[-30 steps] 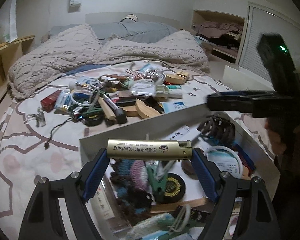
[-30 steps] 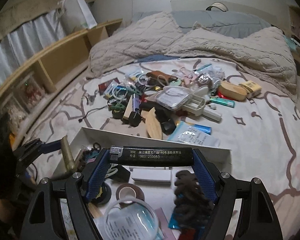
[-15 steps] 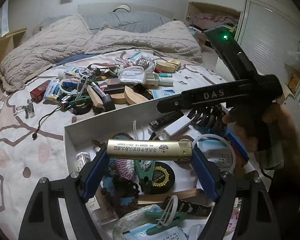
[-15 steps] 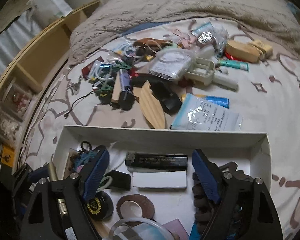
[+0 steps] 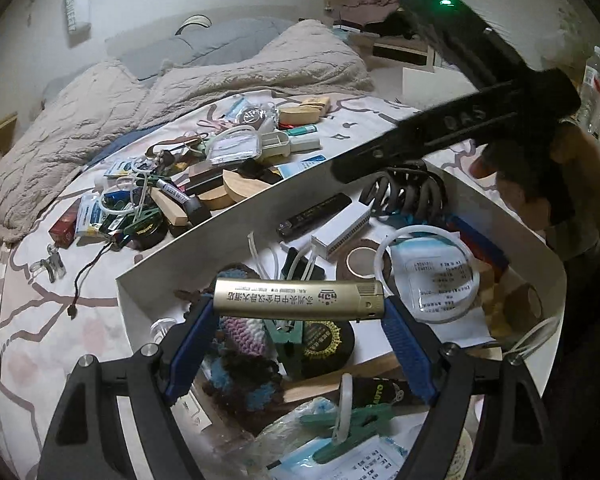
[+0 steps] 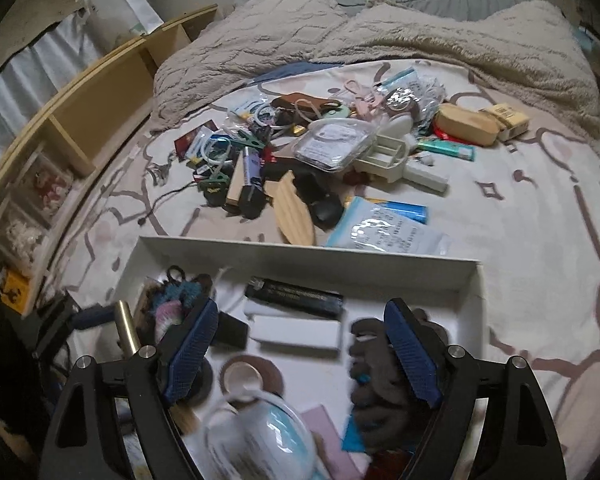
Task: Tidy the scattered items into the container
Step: 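Open the right gripper to drop the black lighter while the left lowers the gold lighter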
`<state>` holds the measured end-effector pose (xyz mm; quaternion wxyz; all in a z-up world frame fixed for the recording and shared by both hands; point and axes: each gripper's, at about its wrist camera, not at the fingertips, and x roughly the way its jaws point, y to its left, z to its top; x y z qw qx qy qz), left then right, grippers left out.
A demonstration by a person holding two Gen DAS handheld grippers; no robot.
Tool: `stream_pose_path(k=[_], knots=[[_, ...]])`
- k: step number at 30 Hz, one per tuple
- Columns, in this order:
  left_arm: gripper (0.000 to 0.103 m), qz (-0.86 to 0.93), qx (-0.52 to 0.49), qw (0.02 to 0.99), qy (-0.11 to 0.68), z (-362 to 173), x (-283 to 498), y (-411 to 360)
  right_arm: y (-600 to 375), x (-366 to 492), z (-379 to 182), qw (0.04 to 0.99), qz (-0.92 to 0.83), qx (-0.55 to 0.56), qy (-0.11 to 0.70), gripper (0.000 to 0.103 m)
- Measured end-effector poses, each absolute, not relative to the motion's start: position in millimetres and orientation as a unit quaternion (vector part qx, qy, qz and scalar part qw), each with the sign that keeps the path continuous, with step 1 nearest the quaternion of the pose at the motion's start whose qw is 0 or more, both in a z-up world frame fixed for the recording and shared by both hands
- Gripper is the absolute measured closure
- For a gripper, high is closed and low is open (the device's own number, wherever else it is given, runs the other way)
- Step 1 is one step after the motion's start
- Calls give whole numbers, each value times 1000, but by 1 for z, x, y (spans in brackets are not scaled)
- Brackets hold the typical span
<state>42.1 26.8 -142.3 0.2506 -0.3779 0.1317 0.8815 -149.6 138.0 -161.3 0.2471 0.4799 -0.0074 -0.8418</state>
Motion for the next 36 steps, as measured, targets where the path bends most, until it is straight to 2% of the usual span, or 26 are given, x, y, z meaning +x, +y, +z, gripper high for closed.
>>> stream_pose_path(k=[16, 25, 36], knots=[[20, 848, -404, 206, 275, -151, 33, 50, 188, -127, -168, 225, -849, 479, -20, 18], [20, 803, -422, 214, 362, -163, 37, 77, 199, -124, -165, 229, -853, 468, -28, 18], [20, 766, -430, 252, 406, -167, 52, 105, 205, -122, -157, 242, -855, 457, -42, 18]])
